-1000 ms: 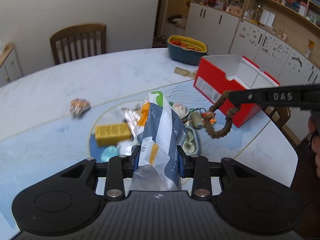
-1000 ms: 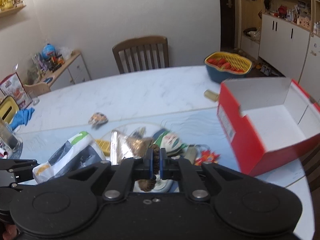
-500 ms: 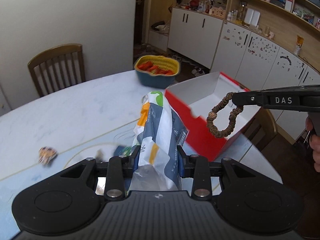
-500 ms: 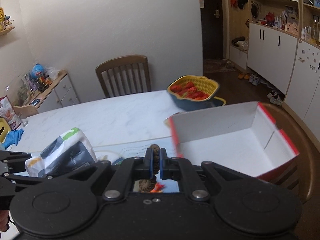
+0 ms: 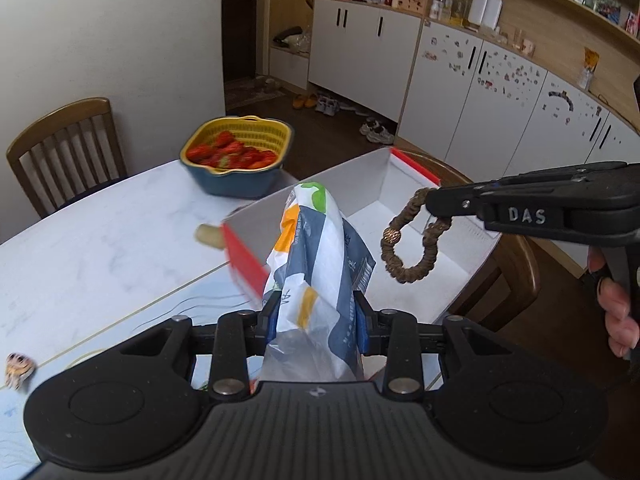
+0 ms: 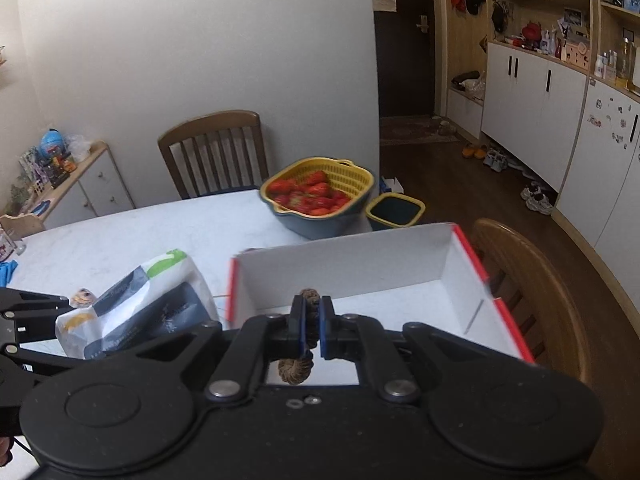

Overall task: Organize objects
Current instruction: 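Carry the bag with the left tool while the right tool carries the bracelet into the red shoebox, then open both tools to release the bag and bracelet inside the shoebox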

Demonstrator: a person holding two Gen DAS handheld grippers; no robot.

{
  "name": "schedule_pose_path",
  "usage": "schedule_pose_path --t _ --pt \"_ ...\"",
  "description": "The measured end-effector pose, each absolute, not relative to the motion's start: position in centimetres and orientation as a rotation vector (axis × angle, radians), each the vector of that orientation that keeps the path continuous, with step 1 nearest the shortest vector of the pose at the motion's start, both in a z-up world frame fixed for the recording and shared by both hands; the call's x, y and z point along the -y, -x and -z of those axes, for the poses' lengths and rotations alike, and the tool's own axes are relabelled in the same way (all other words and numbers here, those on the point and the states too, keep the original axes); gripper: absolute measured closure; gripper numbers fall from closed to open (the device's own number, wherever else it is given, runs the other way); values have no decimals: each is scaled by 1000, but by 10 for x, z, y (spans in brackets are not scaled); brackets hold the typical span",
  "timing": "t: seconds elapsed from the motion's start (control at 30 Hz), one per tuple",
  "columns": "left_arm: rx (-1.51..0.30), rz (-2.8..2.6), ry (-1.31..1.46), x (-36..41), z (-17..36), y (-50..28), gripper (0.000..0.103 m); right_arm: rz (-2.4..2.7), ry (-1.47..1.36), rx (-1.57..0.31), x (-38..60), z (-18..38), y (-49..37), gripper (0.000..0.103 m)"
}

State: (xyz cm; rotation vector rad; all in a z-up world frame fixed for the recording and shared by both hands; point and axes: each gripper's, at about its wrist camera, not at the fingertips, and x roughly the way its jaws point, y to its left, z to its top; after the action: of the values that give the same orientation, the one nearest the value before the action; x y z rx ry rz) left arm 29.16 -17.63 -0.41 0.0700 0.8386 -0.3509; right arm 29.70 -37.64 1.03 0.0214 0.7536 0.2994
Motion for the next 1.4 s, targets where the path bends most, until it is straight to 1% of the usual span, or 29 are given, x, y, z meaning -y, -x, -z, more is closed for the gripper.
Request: schedule_pose_path --t 0.27,0.53,0.8,1.0,1.1,1.2,1.23,1.3,1.37,1.4 --pt "-894 308 -111 233 27 -336 69 -300 -24 -796 413 15 -331 99" --pt "-993 249 -122 272 71 -387 69 -296 -104 -894 444 55 -363 99" --pt "-1081 230 -157 285 108 -411 69 -306 -87 -1006 452 91 -376 99" --pt "-1157 247 -162 286 126 -422 68 -333 -34 -1042 450 101 -377 98" --pt "-1188 249 -170 287 133 -424 68 -341 -24 -1058 451 103 -379 94" --pt "-1220 259 -166 287 139 -426 66 -343 -24 -1063 454 104 -381 88" --pt "-1223 258 -164 287 140 -426 64 -341 -24 -1064 455 104 -382 87" --pt "-1234 252 -159 286 142 -427 56 -340 -29 -1062 458 104 -381 85" --pt "-1233 246 -151 285 142 -426 41 -343 -38 -1060 459 102 -381 83" --pt "-1225 242 -151 285 140 -425 39 -347 -40 -1060 460 102 -380 82"
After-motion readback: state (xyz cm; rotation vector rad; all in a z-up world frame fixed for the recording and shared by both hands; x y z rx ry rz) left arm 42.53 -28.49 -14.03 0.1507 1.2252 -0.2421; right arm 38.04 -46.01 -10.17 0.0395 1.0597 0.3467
